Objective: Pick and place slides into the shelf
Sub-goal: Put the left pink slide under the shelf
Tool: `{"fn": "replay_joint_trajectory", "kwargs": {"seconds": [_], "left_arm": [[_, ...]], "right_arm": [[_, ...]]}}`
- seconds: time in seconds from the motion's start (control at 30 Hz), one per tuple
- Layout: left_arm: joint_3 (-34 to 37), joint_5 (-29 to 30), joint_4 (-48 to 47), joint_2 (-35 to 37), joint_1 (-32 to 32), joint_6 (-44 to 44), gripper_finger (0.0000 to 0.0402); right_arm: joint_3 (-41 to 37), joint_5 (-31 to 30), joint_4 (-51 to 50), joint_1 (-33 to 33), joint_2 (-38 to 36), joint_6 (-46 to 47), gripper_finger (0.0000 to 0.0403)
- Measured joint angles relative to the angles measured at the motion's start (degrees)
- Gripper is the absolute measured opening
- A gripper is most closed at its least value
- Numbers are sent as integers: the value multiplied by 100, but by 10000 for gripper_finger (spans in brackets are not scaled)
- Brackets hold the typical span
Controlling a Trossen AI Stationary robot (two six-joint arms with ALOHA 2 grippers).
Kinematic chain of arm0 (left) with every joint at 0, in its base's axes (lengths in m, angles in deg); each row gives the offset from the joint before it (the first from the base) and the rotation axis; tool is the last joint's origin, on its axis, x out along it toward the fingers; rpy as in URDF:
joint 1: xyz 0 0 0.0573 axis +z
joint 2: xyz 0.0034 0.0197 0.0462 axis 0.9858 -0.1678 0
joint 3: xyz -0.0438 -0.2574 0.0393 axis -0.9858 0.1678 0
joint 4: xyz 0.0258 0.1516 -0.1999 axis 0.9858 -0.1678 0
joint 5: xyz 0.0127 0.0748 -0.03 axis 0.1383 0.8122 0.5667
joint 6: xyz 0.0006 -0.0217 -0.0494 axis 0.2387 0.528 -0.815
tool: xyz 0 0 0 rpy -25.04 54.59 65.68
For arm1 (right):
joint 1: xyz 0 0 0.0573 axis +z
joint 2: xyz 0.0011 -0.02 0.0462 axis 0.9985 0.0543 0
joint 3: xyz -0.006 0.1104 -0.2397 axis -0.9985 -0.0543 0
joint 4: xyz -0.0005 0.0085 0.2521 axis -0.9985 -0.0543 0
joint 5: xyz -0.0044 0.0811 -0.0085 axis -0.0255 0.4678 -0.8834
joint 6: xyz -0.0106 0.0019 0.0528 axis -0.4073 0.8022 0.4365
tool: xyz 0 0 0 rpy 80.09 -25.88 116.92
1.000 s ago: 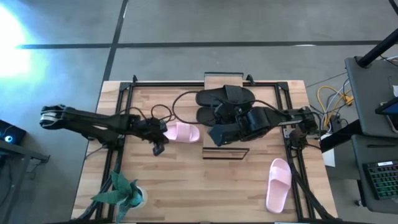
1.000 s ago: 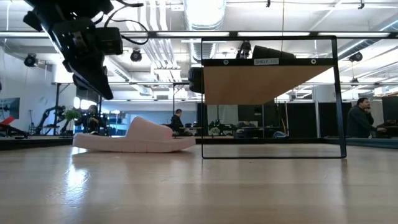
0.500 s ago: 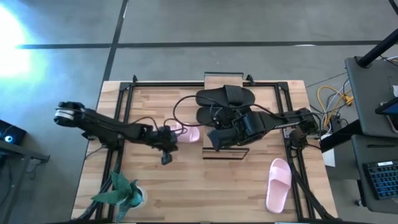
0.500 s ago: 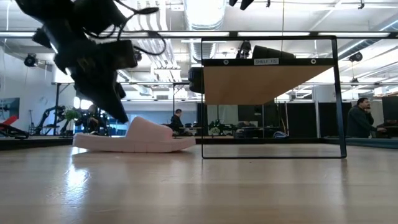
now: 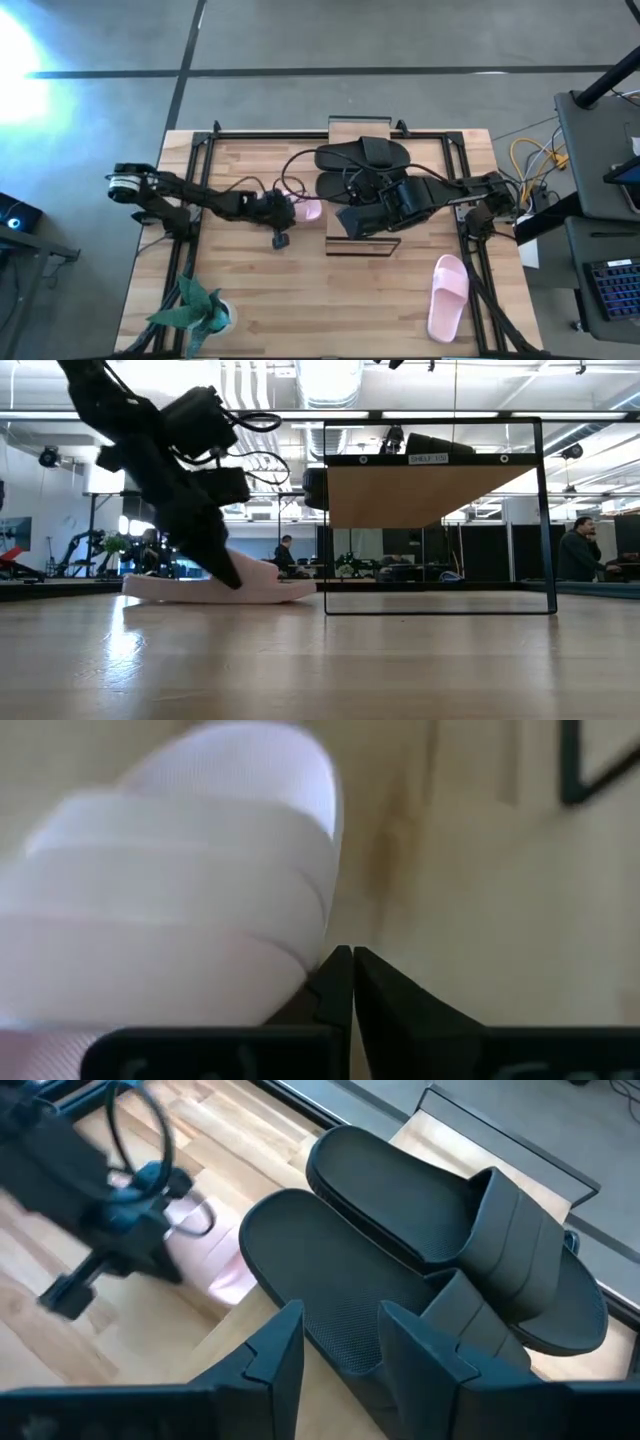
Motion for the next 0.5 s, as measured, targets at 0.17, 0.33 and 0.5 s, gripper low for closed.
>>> {"fn": "replay_joint_trajectory", "kwargs": {"seconds": [0.17, 0.33, 0.5], "left_arm": [[-57, 279, -13, 0, 519, 556, 0], [-24, 218, -137, 1, 992, 740, 0], [-24, -433, -318, 407, 825, 160, 0]], "right_arm": [[0, 0, 0, 9, 0, 0, 123], [0, 0, 0, 20, 0, 0, 123], [0, 0, 0, 22, 0, 2, 123]]}}
